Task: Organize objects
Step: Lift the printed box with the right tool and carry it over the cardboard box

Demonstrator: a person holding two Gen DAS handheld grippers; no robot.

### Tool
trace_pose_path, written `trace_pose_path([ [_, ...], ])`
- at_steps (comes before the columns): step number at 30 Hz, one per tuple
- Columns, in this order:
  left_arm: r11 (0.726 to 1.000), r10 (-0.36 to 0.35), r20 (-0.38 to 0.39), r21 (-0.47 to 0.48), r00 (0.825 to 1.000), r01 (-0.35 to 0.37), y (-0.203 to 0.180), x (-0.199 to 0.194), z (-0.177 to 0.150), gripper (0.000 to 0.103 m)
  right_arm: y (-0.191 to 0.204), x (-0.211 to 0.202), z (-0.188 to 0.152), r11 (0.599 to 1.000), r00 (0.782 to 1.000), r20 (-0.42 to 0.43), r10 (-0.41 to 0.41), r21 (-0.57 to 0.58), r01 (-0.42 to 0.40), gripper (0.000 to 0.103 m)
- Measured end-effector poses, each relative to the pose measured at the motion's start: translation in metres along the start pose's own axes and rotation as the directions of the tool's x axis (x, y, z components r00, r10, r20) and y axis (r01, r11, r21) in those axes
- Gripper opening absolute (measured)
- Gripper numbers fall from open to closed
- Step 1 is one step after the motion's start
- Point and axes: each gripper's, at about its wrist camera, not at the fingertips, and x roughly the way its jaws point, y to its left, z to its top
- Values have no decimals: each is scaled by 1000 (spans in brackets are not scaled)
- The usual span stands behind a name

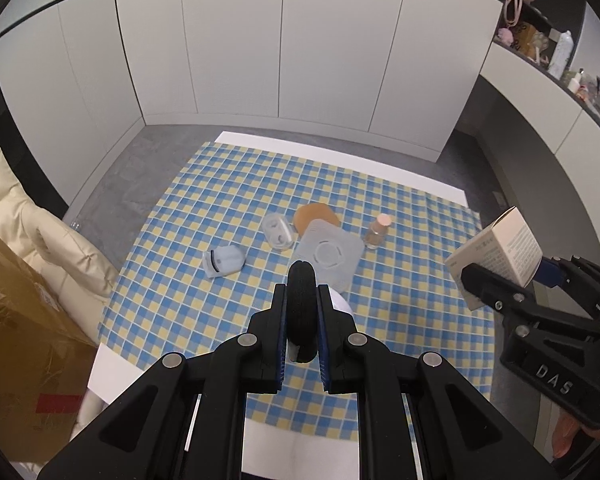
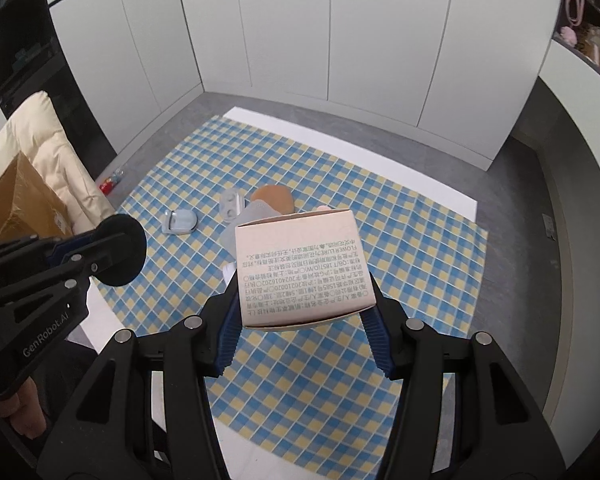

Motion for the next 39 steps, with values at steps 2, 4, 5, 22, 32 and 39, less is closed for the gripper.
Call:
trace_pose_path([
  [2, 1000, -16, 9, -2, 1000, 16, 0, -7, -4, 12, -2, -10, -2, 1000, 1000, 10, -6, 10, 6, 56],
  [4, 1000, -30, 13, 0, 999, 30, -1, -11, -7, 12, -2, -20, -3, 1000, 1000, 26, -8, 22, 8, 56],
  [5, 1000, -29, 17, 5, 999, 29, -2, -13, -8, 12, -2, -24, -4, 1000, 999, 36, -8, 26, 7, 56],
  [22, 999, -32, 53, -30, 998, 34, 13, -20, -6, 12, -5, -31, -2, 997, 997, 71, 19, 71, -24, 56],
  [32, 998, -11, 69, -68, 998, 16, 42, -28, -10, 12, 16, -24, 6, 999, 997, 67, 26, 45, -29, 56],
  [39, 995, 10, 73, -103, 997, -2, 68, -31, -12, 12, 35, -15, 13, 999, 998, 60, 20, 25, -22, 56],
])
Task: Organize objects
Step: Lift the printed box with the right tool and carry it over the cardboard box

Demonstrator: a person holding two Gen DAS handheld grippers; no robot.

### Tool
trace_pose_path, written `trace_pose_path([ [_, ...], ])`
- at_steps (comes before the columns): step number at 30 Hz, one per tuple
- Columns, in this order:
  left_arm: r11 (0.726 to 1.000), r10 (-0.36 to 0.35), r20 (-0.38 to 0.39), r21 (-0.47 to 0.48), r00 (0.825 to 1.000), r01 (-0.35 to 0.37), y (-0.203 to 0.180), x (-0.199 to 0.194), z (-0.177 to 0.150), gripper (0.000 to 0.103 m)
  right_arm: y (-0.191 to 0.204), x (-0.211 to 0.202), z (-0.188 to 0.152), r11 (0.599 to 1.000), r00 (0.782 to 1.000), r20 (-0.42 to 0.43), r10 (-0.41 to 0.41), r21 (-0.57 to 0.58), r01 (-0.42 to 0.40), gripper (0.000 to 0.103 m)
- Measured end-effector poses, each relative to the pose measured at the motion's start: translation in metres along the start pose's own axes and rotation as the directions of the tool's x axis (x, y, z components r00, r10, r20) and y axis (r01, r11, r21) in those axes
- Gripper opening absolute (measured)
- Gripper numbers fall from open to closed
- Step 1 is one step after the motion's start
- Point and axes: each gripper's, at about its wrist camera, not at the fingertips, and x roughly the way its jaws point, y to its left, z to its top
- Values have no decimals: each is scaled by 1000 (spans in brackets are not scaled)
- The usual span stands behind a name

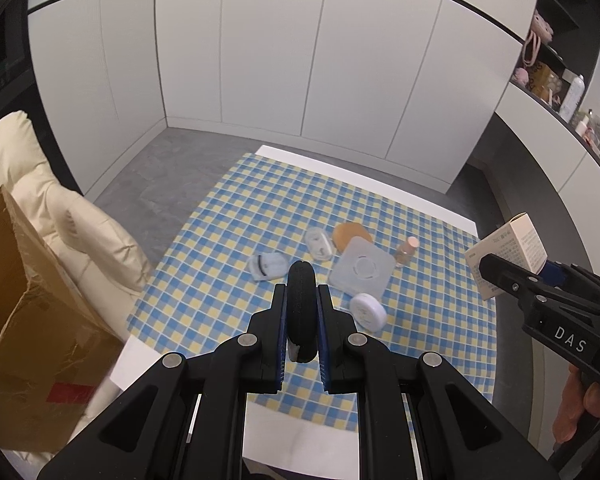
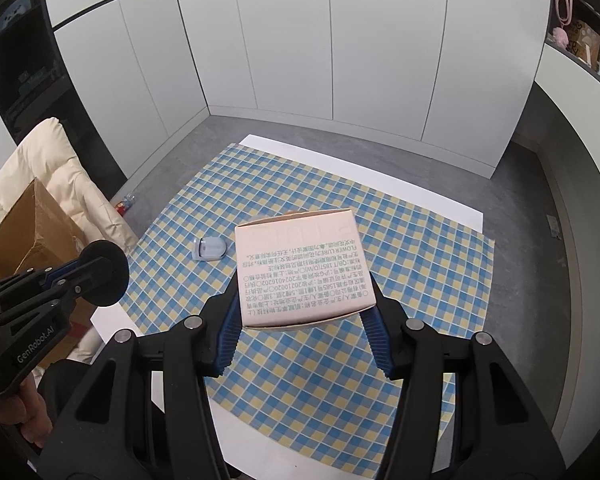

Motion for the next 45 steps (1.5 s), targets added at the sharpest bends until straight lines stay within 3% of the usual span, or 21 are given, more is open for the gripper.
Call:
trace_pose_path([
  [45, 988, 104, 54, -122, 993, -97, 86, -31, -11, 12, 99, 19, 17, 987, 999, 1, 53, -152, -52, 57],
])
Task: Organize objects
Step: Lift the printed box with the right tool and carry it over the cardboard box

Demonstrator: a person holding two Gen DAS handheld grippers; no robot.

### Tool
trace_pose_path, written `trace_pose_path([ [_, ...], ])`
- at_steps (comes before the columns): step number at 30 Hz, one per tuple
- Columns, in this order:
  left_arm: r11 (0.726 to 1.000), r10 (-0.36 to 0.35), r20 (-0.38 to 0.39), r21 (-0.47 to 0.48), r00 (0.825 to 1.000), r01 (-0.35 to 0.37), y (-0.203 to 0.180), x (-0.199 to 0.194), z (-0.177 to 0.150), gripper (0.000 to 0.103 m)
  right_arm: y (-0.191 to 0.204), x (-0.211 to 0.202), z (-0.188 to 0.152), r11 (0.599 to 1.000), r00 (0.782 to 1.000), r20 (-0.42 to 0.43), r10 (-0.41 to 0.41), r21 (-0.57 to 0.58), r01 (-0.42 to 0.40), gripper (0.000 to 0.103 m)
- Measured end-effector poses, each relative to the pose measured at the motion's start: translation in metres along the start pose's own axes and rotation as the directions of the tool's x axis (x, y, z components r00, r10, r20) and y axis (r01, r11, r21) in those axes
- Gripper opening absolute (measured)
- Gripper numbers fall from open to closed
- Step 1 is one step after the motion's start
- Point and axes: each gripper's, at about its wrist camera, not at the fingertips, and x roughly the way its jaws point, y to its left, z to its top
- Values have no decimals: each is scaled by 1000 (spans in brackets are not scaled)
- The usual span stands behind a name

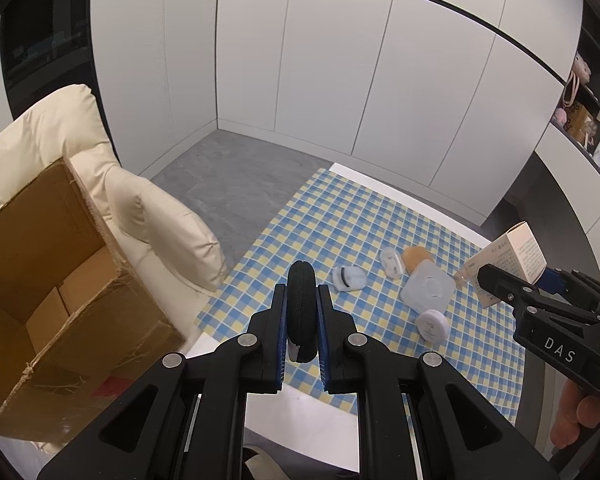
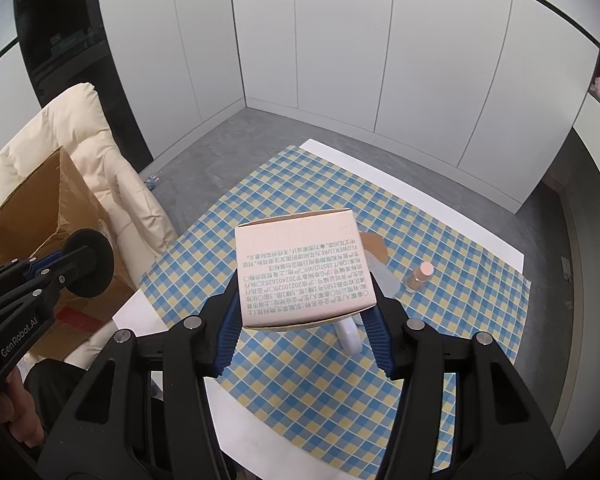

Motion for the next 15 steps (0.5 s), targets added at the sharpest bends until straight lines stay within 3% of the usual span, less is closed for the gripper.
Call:
trace_pose_path([
  [15, 997, 49, 8, -54, 999, -48, 39, -10, -3, 12, 44, 7, 9, 997, 999, 5, 40, -67, -39, 57],
])
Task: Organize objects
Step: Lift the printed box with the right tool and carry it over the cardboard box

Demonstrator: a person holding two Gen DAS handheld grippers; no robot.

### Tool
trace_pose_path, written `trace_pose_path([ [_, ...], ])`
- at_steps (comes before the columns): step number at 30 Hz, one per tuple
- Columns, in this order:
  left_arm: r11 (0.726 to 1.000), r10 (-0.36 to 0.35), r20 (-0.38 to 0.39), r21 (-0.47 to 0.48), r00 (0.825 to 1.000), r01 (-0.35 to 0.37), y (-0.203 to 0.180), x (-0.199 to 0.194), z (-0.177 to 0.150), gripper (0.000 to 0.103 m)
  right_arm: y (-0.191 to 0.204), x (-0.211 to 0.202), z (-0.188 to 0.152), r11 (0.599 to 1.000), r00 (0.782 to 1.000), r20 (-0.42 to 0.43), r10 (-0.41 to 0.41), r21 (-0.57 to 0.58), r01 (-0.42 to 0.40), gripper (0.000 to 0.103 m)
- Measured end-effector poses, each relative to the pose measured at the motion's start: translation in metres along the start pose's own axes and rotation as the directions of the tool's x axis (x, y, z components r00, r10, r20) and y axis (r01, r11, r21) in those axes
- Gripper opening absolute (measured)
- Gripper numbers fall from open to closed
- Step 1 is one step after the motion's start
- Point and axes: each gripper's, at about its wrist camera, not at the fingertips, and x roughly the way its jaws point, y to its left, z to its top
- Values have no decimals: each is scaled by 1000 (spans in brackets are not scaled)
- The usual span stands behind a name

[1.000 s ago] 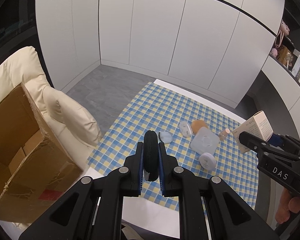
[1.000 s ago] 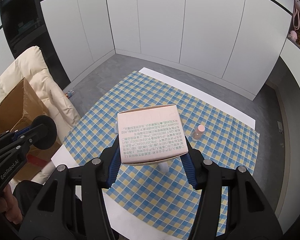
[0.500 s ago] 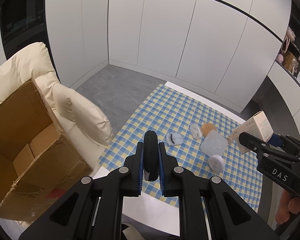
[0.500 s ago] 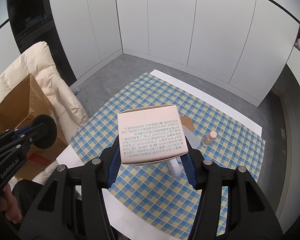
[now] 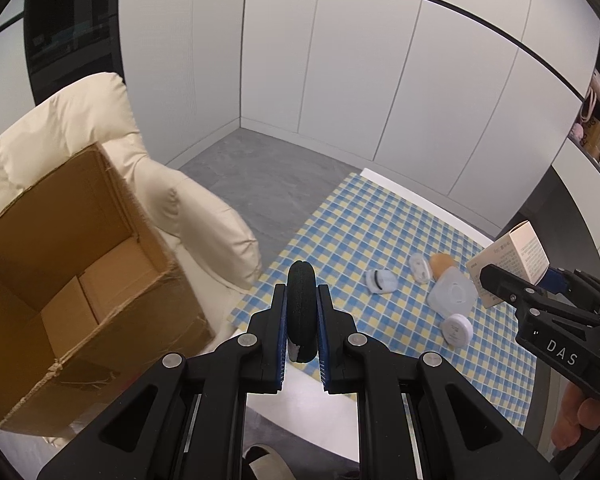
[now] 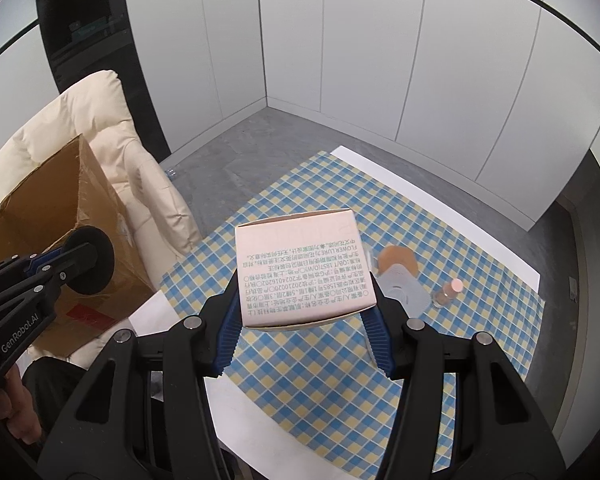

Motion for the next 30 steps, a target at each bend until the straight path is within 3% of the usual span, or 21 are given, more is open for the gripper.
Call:
trace_pose_path([
  [30, 983, 128, 30, -138, 991, -123, 98, -31, -9, 12, 109, 13, 20, 983, 995, 4, 101, -156, -99, 57],
])
